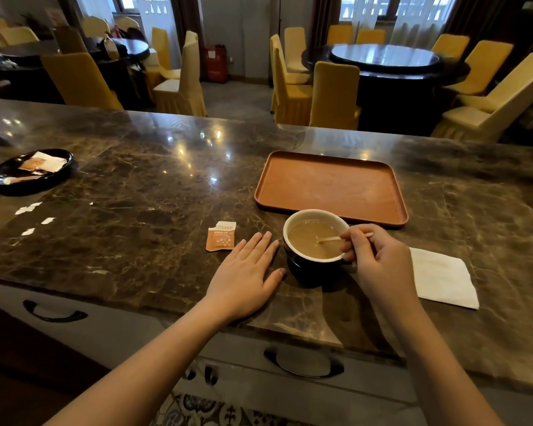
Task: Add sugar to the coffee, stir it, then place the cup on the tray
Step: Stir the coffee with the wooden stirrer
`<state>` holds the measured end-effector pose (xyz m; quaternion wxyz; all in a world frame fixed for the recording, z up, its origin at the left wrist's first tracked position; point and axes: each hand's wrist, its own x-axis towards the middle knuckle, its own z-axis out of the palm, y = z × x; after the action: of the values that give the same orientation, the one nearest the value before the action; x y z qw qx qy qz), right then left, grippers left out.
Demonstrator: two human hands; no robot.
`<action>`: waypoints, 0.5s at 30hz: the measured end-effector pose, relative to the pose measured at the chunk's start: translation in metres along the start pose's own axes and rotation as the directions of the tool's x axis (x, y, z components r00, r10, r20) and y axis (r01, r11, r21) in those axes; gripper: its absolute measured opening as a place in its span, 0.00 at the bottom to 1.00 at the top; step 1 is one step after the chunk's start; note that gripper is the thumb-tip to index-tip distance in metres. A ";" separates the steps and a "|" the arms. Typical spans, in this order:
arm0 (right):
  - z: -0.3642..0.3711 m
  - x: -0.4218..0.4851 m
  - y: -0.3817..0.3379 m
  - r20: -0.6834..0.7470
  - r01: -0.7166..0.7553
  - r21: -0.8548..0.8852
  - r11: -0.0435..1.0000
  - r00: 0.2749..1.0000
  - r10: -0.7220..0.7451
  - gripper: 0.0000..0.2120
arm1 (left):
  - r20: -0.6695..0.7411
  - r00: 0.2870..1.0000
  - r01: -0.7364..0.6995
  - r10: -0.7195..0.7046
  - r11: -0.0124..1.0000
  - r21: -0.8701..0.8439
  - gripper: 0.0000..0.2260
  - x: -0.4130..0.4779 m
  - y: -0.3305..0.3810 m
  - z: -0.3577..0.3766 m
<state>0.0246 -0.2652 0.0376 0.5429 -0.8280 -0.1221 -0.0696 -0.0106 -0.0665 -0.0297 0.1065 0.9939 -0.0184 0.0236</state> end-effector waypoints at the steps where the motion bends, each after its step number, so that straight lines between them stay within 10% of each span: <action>1: 0.002 -0.002 0.000 0.014 -0.005 0.016 1.000 1.000 0.005 0.08 | 0.001 1.000 0.000 0.000 1.000 0.000 0.26 0.000 0.000 0.000; 15: -0.033 0.002 -0.018 0.068 0.108 -0.118 0.987 0.993 -0.100 0.10 | 0.007 1.000 0.007 -0.006 1.000 -0.010 0.26 0.000 0.001 0.000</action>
<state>0.0219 -0.2878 0.0674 0.4832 -0.8537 -0.1775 -0.0793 -0.0107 -0.0670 -0.0293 0.1117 0.9934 -0.0157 0.0196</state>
